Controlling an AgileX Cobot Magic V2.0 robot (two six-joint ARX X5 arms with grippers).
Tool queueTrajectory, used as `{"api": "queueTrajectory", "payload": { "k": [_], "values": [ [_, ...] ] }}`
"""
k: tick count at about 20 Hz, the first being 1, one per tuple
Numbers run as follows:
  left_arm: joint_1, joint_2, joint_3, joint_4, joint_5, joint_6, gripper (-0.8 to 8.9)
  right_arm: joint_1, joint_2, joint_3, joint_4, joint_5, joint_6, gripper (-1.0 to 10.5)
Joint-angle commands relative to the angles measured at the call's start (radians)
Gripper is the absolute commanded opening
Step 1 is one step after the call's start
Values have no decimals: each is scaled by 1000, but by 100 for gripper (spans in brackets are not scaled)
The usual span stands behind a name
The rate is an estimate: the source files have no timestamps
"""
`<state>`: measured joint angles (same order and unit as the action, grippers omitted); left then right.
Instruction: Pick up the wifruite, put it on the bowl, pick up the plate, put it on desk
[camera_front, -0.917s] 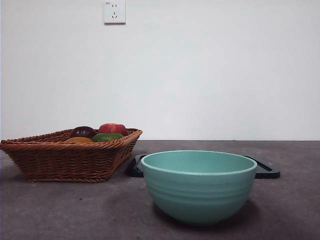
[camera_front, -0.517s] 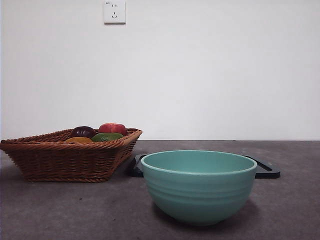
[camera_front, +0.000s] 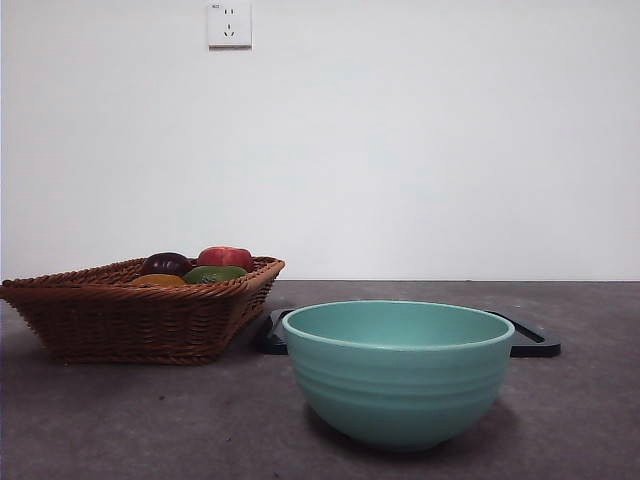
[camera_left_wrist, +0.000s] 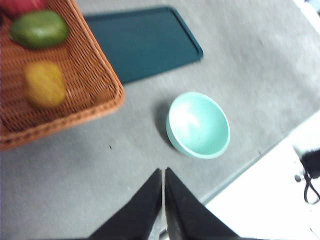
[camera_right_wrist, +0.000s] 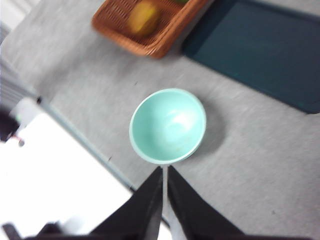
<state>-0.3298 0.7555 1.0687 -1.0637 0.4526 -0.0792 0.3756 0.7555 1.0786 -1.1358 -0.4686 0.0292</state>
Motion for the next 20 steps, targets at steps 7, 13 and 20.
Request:
{"api": "queueTrajectory", "payload": {
  "k": [7, 13, 20],
  "values": [
    [-10, 12, 23, 8, 8, 19, 144, 24, 8, 19, 5, -2, -19, 53],
    [-10, 12, 23, 10, 8, 19, 477, 24, 8, 19, 5, -2, -14, 397],
    [-10, 23, 23, 11, 8, 14, 475, 24, 8, 19, 5, -2, -10, 397]
  ]
}}
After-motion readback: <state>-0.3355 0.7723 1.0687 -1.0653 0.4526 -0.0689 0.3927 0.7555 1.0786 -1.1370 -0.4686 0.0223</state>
